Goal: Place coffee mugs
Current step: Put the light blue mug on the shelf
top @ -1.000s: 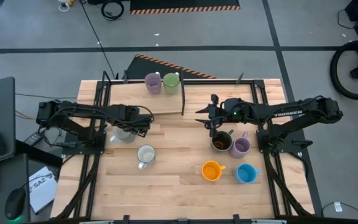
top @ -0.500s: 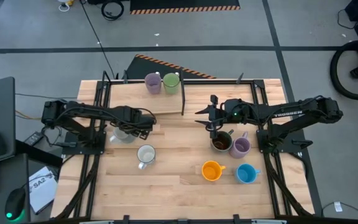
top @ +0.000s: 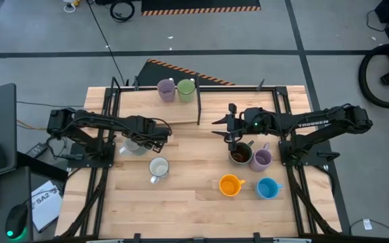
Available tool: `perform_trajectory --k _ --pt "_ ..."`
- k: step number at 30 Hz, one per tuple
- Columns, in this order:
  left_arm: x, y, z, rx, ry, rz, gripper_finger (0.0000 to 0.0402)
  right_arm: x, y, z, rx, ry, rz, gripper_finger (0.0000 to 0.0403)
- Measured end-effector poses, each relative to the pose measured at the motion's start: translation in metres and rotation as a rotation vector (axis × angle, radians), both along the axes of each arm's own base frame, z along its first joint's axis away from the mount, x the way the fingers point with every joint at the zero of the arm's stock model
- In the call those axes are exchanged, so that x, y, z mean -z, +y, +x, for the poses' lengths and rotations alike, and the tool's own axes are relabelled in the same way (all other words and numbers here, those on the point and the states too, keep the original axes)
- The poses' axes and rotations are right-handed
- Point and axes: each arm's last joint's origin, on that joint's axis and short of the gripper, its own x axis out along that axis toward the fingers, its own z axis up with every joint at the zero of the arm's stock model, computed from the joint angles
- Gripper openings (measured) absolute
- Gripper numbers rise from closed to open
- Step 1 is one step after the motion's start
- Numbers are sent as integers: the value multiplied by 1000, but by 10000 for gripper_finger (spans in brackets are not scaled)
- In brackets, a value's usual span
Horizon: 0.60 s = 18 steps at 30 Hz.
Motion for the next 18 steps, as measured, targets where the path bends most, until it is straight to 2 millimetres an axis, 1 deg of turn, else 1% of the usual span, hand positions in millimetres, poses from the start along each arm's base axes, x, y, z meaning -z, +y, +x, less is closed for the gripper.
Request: perform_trajectory --k 2,8,10,14,18 --pt "0 0 0 5 -1 0 120 0 0 0 0 0 0 158" --pt "0 0 1 13 -6 -3 55 0 0 0 0 0 2 158" --pt "0 0 1 15 -11 -5 41 0 0 0 1 0 3 158" --pt "0 -2 1 56 0 -66 35 0 0 0 1 0 3 158" --pt "0 -8 0 209 25 -154 41 0 0 0 1 0 3 158"
